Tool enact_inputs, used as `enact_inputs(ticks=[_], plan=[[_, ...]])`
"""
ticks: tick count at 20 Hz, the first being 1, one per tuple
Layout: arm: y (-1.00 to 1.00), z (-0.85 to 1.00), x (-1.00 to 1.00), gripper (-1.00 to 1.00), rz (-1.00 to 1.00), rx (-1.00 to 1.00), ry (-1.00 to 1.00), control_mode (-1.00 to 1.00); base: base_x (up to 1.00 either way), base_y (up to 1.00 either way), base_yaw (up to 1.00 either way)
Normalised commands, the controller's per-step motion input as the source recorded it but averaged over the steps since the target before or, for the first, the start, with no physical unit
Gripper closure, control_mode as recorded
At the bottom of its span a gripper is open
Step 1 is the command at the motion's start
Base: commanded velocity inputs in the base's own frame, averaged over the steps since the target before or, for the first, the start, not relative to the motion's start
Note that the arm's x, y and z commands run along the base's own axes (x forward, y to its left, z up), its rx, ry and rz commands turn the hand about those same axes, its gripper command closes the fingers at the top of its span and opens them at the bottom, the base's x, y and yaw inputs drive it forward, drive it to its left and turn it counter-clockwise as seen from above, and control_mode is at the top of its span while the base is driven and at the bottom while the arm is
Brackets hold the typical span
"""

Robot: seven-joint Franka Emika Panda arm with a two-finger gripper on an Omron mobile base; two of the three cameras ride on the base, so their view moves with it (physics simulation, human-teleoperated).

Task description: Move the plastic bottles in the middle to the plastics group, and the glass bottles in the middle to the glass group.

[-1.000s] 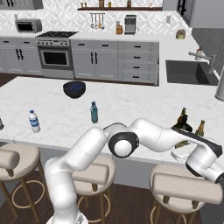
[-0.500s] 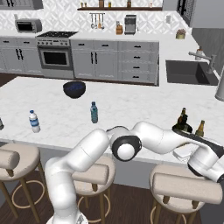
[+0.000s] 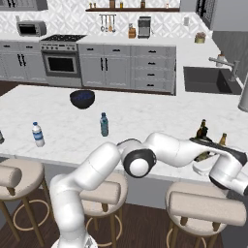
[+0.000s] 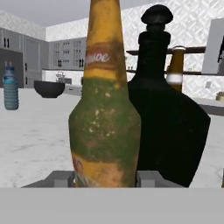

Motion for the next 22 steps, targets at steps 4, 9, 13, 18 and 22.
enact_inputs(ticks=[4, 9, 13, 18, 22], plan=[[0.00, -0.14, 0.00, 1.00, 0.00, -0.01, 0.00, -1.00, 0.00, 0.00, 0.00], [0.00, -0.28, -0.02, 1.00, 0.00, 0.01, -0.06, -1.00, 0.00, 0.00, 0.00], [0.00, -0.13, -0.01, 1.00, -0.01, 0.02, -0.11, -1.00, 0.00, 0.00, 0.00], [0.00, -0.15, 0.00, 1.00, 0.00, 0.00, -0.01, -1.00, 0.00, 0.00, 0.00], [0.00, 0.00, 0.00, 1.00, 0.00, 0.00, 0.00, -1.00, 0.00, 0.00, 0.00]])
